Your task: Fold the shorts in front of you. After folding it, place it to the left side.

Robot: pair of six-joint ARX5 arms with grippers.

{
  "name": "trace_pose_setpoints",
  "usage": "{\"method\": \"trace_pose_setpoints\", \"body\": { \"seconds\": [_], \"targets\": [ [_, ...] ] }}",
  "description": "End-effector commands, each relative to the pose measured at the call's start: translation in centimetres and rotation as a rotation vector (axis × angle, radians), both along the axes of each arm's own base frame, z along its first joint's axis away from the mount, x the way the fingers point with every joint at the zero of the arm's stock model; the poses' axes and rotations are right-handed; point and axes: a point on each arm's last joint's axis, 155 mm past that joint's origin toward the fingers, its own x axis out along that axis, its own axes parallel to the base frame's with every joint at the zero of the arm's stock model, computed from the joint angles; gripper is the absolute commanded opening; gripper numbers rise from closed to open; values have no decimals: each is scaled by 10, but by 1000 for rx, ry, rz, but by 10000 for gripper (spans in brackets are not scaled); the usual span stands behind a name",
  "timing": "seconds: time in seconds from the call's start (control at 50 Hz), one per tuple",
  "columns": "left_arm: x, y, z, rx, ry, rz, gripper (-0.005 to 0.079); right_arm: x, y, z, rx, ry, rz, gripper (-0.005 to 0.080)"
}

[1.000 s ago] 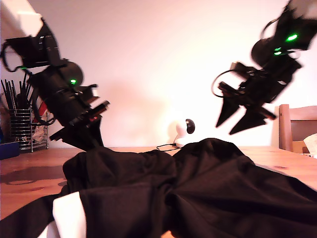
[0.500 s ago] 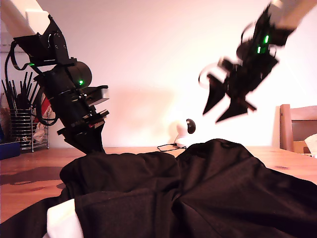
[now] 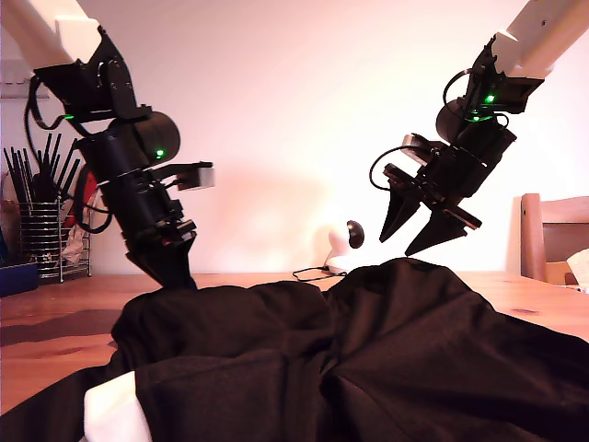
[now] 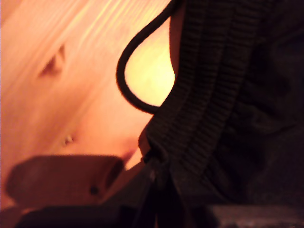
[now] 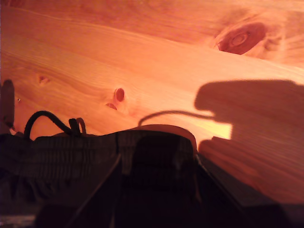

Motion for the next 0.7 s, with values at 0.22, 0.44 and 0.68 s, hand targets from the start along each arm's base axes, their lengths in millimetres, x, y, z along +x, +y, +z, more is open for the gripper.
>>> {"method": "trace_pose_setpoints", "body": {
  "seconds": [0.22, 0.44, 0.68],
  "targets": [
    [3, -4, -4, 5, -5, -12, -24, -5, 0, -50, -34, 87, 2, 459],
    [3, -3, -4, 7, -6, -11, -24, -10, 13, -59, -39, 98, 30, 459],
    [2, -3, -4, 9, -2, -11, -24, -15, 26, -65, -42, 107, 54, 459]
  ]
}}
